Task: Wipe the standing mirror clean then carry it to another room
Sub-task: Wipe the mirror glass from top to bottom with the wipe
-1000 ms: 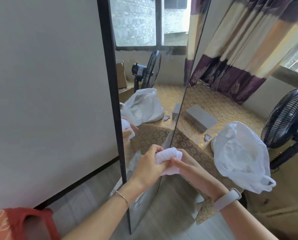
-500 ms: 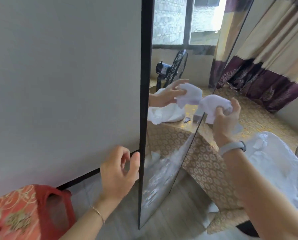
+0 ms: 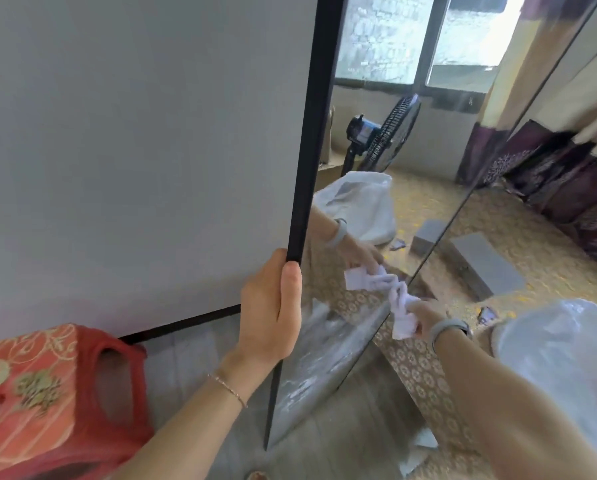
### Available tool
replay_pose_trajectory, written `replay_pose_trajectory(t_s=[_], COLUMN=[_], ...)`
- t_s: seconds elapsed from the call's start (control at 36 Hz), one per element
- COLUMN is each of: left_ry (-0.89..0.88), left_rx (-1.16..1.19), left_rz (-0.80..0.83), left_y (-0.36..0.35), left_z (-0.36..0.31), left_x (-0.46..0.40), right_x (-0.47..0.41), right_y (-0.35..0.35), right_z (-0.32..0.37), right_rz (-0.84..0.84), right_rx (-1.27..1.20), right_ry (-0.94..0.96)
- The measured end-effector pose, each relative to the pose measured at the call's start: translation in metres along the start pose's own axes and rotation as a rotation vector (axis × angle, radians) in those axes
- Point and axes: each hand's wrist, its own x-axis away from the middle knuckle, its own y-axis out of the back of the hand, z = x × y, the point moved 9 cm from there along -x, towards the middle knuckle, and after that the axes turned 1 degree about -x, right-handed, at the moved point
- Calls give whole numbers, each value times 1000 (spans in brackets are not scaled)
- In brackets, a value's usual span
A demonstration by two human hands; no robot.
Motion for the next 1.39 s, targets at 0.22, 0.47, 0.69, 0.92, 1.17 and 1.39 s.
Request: replay_pose_trajectory(t_s=[0.22,0.47,0.69,0.92,1.17,1.39], left_ry=[-35,-136,-110,-77,-36,-10], left_rx=[21,98,77,18,-27,-59], left_rz=[-20,-131,-72,88,188,228], left_y=[-8,-9,-3,-2,-1,16], left_z=[0,2,2,-2,-1,-11], left_x=[2,1,-1,1,5,2], right_x=[48,-17,30,179,199,223], right_y=[90,57,36,100,45,80], right_z=[82,74,22,154,142,129], right_rz=[-586,-338,-274,-574,-523,-474], right_rx=[-416,-281,-205,-467,-248,-247], right_ry=[500,302,195,737,752,698])
